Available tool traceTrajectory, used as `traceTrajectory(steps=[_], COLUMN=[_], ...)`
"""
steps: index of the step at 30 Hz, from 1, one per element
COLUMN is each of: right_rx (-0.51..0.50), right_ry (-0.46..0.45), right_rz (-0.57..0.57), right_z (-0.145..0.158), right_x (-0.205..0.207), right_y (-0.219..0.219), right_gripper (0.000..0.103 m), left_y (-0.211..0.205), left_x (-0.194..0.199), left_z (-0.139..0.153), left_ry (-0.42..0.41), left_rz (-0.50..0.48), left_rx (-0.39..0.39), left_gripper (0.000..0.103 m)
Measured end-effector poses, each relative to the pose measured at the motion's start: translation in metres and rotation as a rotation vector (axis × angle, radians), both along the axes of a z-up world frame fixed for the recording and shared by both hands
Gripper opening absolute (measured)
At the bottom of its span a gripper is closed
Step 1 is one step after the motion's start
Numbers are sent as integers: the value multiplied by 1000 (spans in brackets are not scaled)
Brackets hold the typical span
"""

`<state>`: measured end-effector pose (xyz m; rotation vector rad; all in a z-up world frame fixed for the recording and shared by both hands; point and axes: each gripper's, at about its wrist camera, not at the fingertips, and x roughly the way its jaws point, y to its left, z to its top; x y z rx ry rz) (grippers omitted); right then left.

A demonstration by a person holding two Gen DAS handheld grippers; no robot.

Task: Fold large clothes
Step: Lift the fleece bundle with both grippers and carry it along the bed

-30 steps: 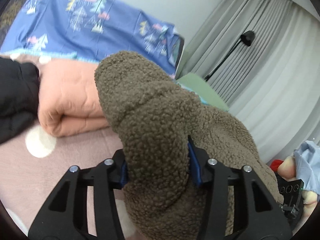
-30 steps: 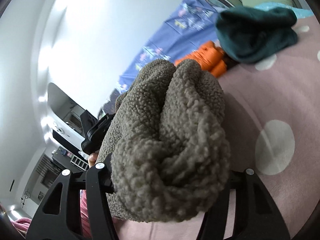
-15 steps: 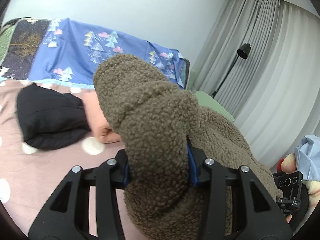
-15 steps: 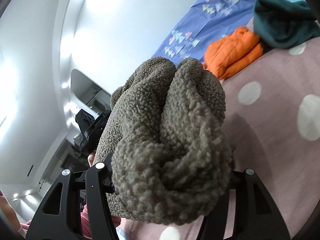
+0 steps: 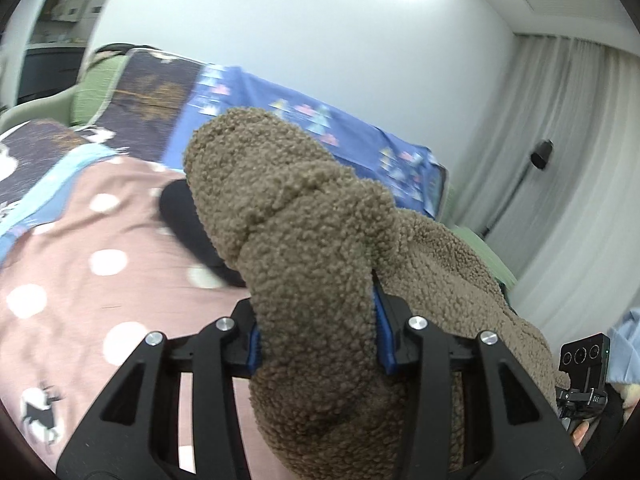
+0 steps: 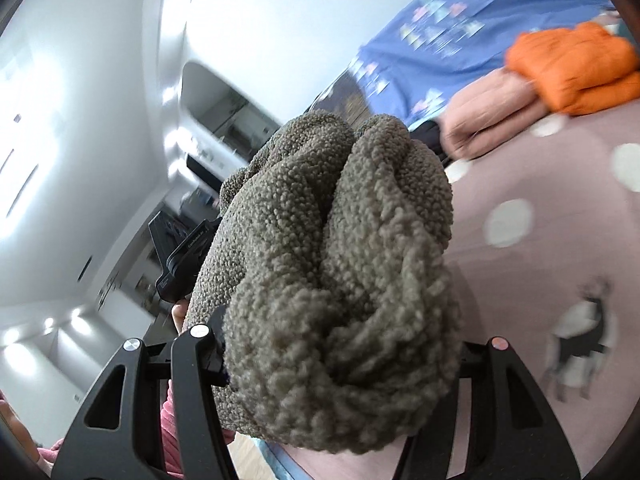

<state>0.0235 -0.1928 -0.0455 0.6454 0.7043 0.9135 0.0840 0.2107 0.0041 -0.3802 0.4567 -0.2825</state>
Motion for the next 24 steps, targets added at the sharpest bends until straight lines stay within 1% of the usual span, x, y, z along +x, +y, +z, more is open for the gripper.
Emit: traceTrajectory(steps=[4, 7, 12, 14, 17, 19, 21, 24], right_rx=[-19, -27, -43, -46, -43, -35, -28, -23], right_ry=[10, 22, 48, 47, 22, 1, -17, -55], right_rz=[116, 195, 310, 339, 374, 387, 400, 402], right_z=[-2, -8, -18, -20, -13, -5, 3, 16], right_x=[32, 53, 97, 113, 145, 167, 188, 224], right_y=[63, 108, 189, 211, 247, 268, 290, 322], right_gripper=[58, 58, 58, 58, 58, 58, 58, 58], left_y=[60, 108, 175, 199, 233, 256, 269, 292], left_x=[-21, -35, -40, -39, -24, -9, 11, 51], left_z=[-7, -17, -33, -35, -32, -23, -11, 14], left_ry=[4, 20, 60, 65, 58, 43, 25, -7], left_rz=[100, 179, 293, 330, 376, 402, 417, 441], left_rx=[-3, -10, -22, -20, -17, -18, -10, 48], left_gripper=[43, 43, 43, 42, 42, 42, 42, 42])
